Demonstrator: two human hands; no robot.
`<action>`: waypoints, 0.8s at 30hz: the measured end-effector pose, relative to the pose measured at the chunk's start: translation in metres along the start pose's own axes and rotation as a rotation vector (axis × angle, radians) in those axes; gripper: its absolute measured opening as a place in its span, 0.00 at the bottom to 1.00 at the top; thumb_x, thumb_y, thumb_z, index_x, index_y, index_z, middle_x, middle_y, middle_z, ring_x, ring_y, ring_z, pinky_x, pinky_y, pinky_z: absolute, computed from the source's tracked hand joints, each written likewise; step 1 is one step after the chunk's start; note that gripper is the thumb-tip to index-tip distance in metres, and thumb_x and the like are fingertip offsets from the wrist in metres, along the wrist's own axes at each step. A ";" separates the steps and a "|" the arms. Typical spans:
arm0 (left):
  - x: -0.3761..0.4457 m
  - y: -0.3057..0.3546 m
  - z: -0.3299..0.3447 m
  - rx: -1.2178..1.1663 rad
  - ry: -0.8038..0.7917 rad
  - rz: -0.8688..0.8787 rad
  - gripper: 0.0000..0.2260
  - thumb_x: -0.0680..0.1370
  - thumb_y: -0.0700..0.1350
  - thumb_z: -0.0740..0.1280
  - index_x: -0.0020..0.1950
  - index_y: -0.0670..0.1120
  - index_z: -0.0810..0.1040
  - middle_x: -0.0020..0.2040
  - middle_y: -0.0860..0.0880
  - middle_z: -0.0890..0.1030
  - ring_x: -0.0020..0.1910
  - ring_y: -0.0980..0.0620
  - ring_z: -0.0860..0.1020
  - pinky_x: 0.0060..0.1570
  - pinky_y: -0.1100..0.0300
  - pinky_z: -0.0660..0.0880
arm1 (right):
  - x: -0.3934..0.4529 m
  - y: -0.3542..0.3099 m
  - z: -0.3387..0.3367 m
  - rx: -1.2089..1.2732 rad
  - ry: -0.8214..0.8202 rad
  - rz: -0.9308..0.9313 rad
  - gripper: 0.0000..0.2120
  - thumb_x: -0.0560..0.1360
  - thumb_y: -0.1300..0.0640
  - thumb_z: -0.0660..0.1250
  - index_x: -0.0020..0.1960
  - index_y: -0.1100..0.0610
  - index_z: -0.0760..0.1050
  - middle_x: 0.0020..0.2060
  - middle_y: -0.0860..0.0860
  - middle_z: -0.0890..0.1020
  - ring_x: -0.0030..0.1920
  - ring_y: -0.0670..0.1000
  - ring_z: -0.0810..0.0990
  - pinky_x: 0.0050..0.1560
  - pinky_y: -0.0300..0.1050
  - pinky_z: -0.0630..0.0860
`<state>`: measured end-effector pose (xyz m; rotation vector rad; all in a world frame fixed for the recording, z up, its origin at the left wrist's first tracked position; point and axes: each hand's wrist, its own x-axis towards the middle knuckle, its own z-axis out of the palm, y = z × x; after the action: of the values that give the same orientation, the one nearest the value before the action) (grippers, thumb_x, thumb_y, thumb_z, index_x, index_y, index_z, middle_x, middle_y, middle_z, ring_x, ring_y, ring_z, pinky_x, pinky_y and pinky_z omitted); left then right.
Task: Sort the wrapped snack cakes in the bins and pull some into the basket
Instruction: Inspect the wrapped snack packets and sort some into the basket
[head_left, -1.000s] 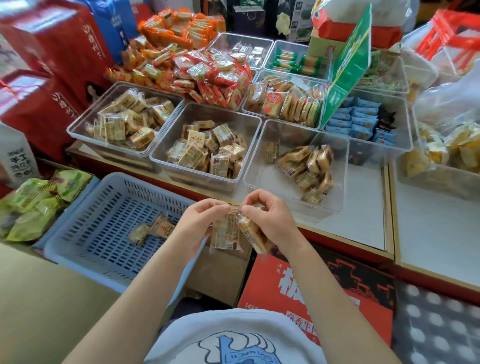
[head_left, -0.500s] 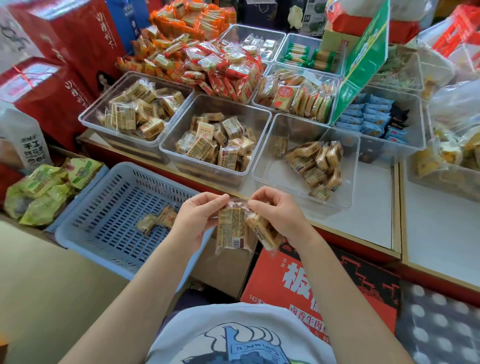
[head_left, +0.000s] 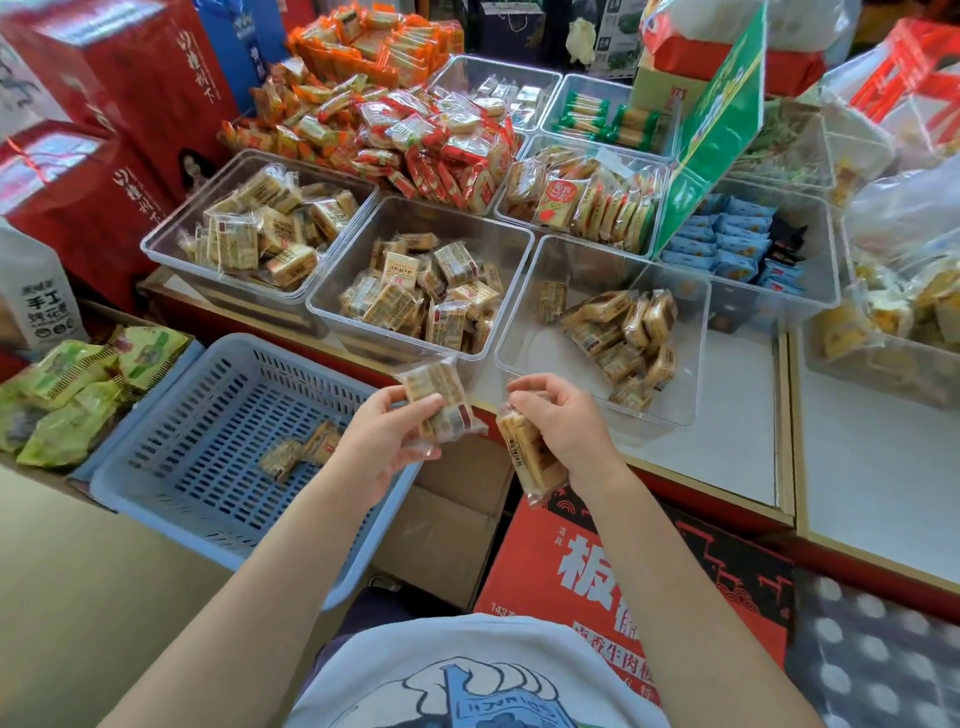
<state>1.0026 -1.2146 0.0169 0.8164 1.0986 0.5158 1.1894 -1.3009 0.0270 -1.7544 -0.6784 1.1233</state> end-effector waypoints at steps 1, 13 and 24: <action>0.003 0.000 0.000 -0.024 0.040 0.009 0.18 0.78 0.41 0.72 0.66 0.40 0.75 0.53 0.41 0.87 0.47 0.46 0.87 0.37 0.58 0.83 | 0.000 0.000 -0.001 -0.025 -0.035 0.024 0.04 0.80 0.54 0.69 0.52 0.52 0.81 0.42 0.50 0.84 0.36 0.44 0.83 0.39 0.41 0.78; 0.007 -0.008 0.031 -0.210 0.044 0.083 0.17 0.80 0.38 0.70 0.67 0.40 0.72 0.60 0.39 0.83 0.53 0.44 0.86 0.44 0.54 0.84 | -0.003 0.008 0.017 0.075 -0.072 0.101 0.08 0.80 0.53 0.70 0.45 0.56 0.79 0.36 0.51 0.82 0.35 0.48 0.79 0.39 0.42 0.76; 0.009 -0.005 0.036 -0.265 0.129 0.086 0.15 0.82 0.40 0.67 0.68 0.41 0.72 0.60 0.39 0.83 0.53 0.45 0.85 0.39 0.58 0.82 | -0.001 0.006 0.013 0.038 -0.084 0.024 0.10 0.79 0.53 0.70 0.45 0.60 0.78 0.36 0.53 0.81 0.36 0.49 0.79 0.43 0.46 0.78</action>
<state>1.0393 -1.2230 0.0154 0.6058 1.0878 0.7775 1.1770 -1.2995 0.0199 -1.6955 -0.6838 1.2238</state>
